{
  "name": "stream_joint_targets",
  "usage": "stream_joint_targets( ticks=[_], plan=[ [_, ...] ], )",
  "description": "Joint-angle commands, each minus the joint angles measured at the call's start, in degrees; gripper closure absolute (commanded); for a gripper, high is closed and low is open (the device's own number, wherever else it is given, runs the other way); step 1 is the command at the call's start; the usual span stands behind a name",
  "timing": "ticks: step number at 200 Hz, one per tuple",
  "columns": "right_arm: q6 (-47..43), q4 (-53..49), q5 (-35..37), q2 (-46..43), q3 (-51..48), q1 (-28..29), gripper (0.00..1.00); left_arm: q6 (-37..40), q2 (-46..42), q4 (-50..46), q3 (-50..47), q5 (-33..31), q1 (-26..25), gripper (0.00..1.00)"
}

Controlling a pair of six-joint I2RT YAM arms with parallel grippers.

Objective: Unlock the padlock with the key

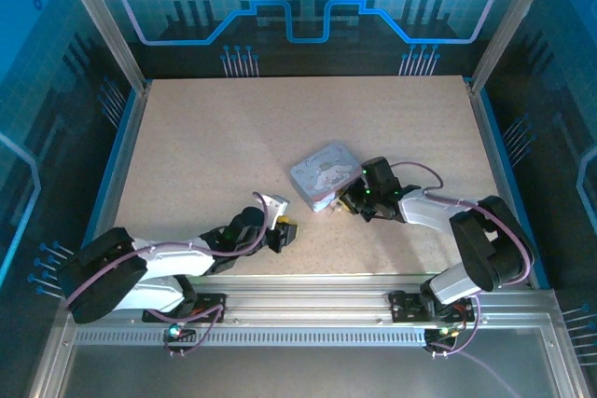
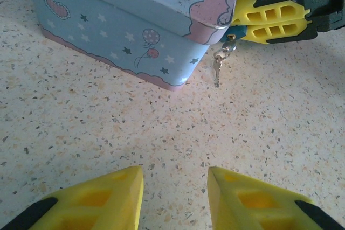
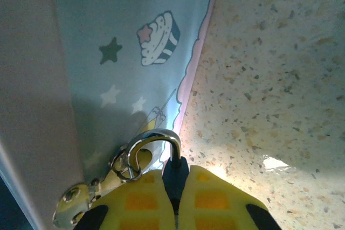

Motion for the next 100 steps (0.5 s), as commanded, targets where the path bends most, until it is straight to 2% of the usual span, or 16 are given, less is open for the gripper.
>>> stream_joint_targets(
  ticks=[1,43,100],
  plan=[
    [1.6,-0.7,3.5,-0.7,0.1,0.6,1.0,-0.3,-2.3,-0.6,-1.3,-0.8,0.4,0.63],
    [1.5,-4.5,10.0,-6.6,0.1,0.5,1.0,0.1,-3.6,-1.2,-1.8,-1.3,0.4,0.63],
    [-3.0,-8.1,8.3,-2.3,4.3,0.3,1.0,0.2,-4.3,-1.3,-2.3,-1.6,0.4,0.63]
  ],
)
